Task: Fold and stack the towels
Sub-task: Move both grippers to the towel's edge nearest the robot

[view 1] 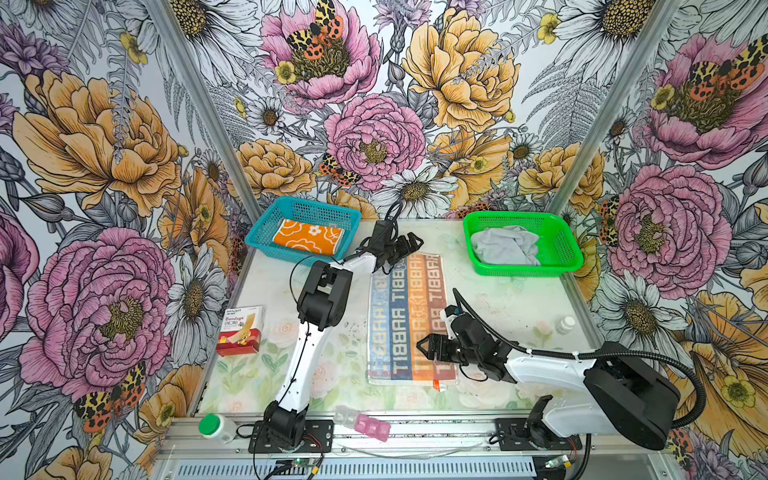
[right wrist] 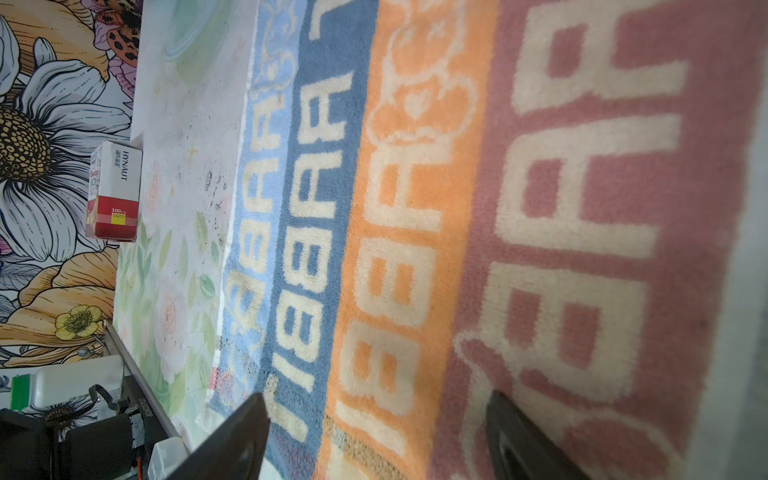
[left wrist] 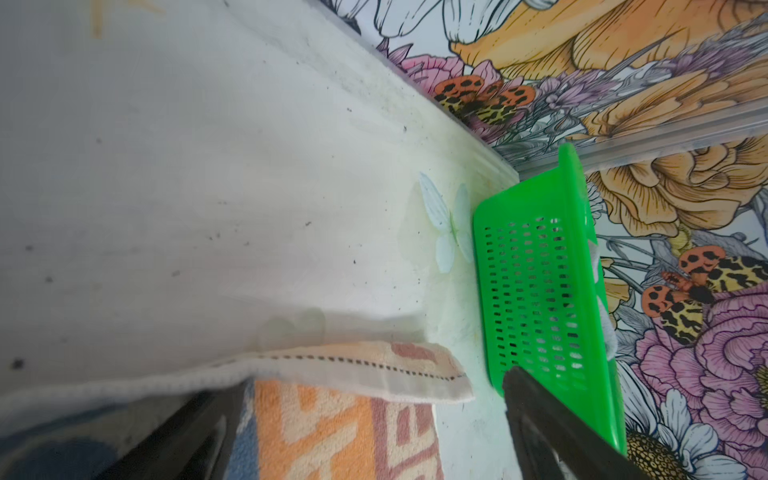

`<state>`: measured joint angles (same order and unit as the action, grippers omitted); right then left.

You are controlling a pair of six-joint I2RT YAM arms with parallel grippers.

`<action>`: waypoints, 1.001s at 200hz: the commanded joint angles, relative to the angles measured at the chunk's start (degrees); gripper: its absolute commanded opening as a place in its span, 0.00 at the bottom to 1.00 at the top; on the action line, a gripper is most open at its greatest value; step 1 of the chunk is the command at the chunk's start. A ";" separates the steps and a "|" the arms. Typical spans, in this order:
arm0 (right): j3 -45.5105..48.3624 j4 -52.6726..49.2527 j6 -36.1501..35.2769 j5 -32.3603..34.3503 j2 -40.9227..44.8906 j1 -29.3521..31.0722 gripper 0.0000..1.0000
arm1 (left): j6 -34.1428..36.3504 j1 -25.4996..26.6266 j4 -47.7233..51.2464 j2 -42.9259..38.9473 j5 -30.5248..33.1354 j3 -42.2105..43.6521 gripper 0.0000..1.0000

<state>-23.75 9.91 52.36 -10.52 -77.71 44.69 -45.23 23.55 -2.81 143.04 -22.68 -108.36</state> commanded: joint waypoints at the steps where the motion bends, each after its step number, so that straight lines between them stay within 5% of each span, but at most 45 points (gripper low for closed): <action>1: 2.81 -1.12 1.25 0.77 0.10 0.40 0.84 | -2.08 -1.70 -8.37 2.76 -1.76 -4.72 0.99; 32: 2.47 -4.03 -0.65 1.17 4.07 0.47 0.85 | 2.74 -3.02 -9.53 -2.25 -5.18 -1.75 0.99; 55: -1.30 -12.57 -3.84 4.41 9.70 0.40 0.85 | 7.24 -3.54 -8.89 -15.99 -3.37 13.70 0.99; 83: -3.31 -21.19 -3.45 9.84 20.60 0.42 0.84 | 15.90 -2.28 2.09 -36.37 6.50 32.28 0.99; 116: 0.90 -28.98 3.47 10.91 31.71 0.42 0.79 | 22.45 6.85 13.17 -57.34 24.46 49.82 0.99; 152: 3.87 -34.66 6.88 6.01 33.72 3.47 0.69 | 14.26 16.96 27.72 -75.32 32.17 63.72 0.87; 166: 4.33 -36.85 7.74 6.69 33.94 5.40 0.69 | 8.79 20.02 32.40 -81.63 32.54 68.95 0.74; 200: 5.83 -38.09 9.49 5.93 31.99 7.67 0.63 | -2.01 27.53 36.06 -92.49 30.92 78.83 0.61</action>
<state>-18.44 -25.50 59.64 -3.70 -44.38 51.27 -37.52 47.20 27.09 56.05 6.07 -33.71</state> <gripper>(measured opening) 0.658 0.643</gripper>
